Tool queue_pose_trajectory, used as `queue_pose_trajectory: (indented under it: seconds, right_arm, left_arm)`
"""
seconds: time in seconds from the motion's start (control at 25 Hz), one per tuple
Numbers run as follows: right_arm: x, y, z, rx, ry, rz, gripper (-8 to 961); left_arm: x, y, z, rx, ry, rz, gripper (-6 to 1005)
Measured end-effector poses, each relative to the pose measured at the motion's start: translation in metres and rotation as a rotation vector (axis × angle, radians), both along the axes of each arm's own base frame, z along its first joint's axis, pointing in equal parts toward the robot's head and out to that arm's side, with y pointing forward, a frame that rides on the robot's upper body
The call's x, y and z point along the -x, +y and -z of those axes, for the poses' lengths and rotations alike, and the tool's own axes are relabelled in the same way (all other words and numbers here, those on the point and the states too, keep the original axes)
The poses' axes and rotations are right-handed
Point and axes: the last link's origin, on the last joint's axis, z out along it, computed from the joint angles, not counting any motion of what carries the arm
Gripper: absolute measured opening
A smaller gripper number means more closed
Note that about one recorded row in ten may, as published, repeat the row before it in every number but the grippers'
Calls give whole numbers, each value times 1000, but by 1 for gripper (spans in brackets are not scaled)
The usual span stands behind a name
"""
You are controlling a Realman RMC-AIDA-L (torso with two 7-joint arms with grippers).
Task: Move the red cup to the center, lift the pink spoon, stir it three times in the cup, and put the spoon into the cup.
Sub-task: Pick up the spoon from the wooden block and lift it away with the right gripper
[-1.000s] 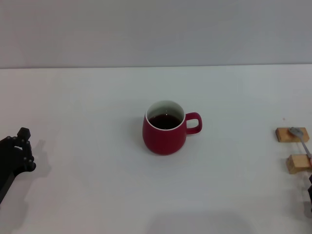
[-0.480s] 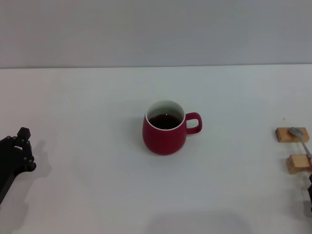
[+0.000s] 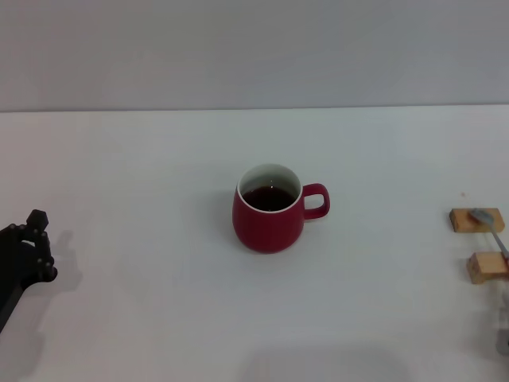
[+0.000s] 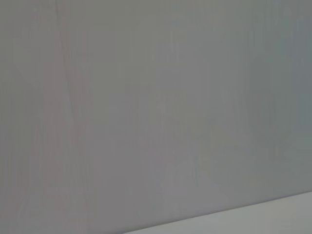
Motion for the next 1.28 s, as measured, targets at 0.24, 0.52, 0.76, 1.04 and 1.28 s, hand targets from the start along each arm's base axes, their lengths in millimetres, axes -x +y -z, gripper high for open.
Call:
queue_pose_trajectory:
  seconds: [0.24,0.52,0.76,1.04,1.28]
  right_arm:
    - [1,-1,0,-1,-8,-9,44]
    - [8,-5,-2,-18,-34,-56,42]
    - [21,-8,-2,-58,-65,-103,43]
    - [27,-10,-10,-113,-70,-147,43]
    - [31,-10,-16,-149,-81,-174,42]
  left_arm:
    - [1,-1,0,0,2,-5,-2]
    - [2,-2,0,0,1,-6,-2]
    - [2,-3,0,1,-1,-7,-2]
    - [0,-3,2,7,-4,-1,-2]
    - [-1,-3,3,12,-4,5,-2]
